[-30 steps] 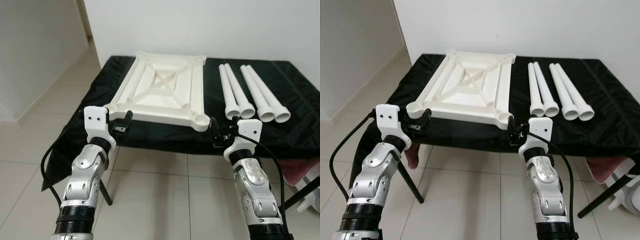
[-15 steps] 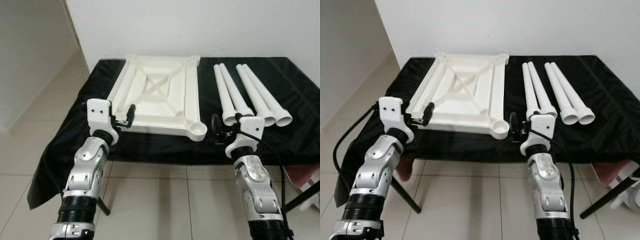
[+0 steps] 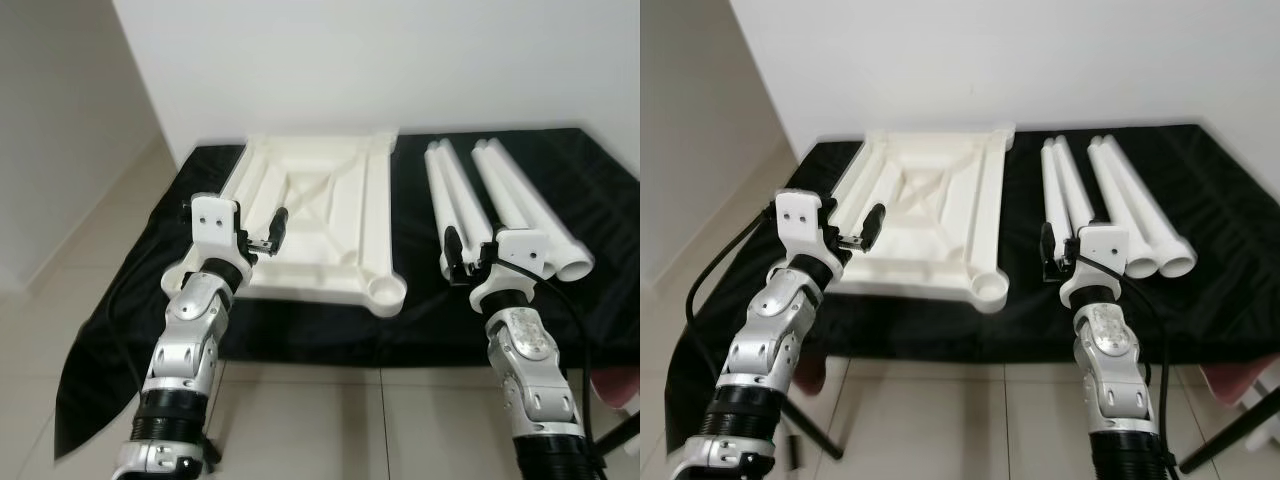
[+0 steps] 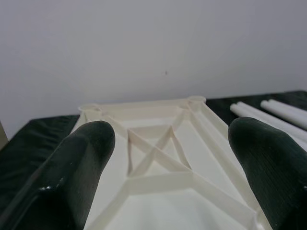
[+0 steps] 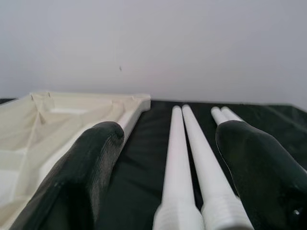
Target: Building children table
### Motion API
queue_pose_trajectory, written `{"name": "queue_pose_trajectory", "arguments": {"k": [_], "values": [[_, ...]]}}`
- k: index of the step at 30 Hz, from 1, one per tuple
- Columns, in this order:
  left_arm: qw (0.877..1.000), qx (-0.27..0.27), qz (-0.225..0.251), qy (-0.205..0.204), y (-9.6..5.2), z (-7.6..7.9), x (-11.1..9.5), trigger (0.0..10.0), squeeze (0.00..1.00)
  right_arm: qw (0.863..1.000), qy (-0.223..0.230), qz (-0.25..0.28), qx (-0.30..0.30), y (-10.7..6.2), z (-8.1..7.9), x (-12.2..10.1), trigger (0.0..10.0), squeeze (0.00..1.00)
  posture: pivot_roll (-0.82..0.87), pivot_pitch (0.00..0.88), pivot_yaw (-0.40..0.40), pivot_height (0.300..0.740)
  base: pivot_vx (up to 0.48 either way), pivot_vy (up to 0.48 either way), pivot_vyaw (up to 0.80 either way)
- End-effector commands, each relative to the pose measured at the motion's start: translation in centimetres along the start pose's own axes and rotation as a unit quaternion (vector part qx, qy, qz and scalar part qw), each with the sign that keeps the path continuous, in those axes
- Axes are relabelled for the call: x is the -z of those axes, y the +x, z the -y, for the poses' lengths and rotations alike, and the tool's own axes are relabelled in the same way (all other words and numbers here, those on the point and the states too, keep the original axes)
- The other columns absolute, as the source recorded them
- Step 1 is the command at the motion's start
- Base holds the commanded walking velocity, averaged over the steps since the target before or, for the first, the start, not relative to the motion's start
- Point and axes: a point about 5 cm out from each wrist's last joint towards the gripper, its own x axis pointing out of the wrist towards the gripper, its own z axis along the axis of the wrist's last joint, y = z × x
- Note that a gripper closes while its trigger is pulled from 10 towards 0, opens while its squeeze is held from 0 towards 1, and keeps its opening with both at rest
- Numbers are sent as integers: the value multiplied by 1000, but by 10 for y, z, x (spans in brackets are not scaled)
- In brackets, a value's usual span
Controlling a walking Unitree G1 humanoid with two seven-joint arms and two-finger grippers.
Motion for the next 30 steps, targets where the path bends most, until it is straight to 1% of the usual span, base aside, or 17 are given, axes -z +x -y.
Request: {"name": "queue_pose_trajectory", "arguments": {"k": [1, 16, 25, 29, 30], "values": [[1000, -21, -6, 2, -5, -12, 3, 10000, 0, 1000, 8, -3, -13, 0, -9, 2, 10000, 0, -137, 0, 85, 740, 255, 0, 0], [1000, -22, -4, 2, -5, -11, 4, 10000, 0, 1000, 7, -2, -15, 0, -8, 2, 10000, 0, -137, 0, 83, 740, 258, 0, 0], [1000, -30, 5, 4, -4, -11, 0, 10000, 0, 1000, 7, -6, -9, 1, -7, 2, 10000, 0, -140, 0, 85, 740, 0, 0, 0], [1000, -28, 1, 13, -1, -9, -2, 10000, 0, 1000, 22, -19, -8, 3, -7, 3, 10000, 0, -145, 3, 81, 740, 0, 0, 0], [1000, -2, -1, 24, 2, -4, -8, 10000, 0, 999, 37, -37, 2, 6, -3, 4, 10000, 0, -150, 23, 77, 740, 0, 0, 0]]}}
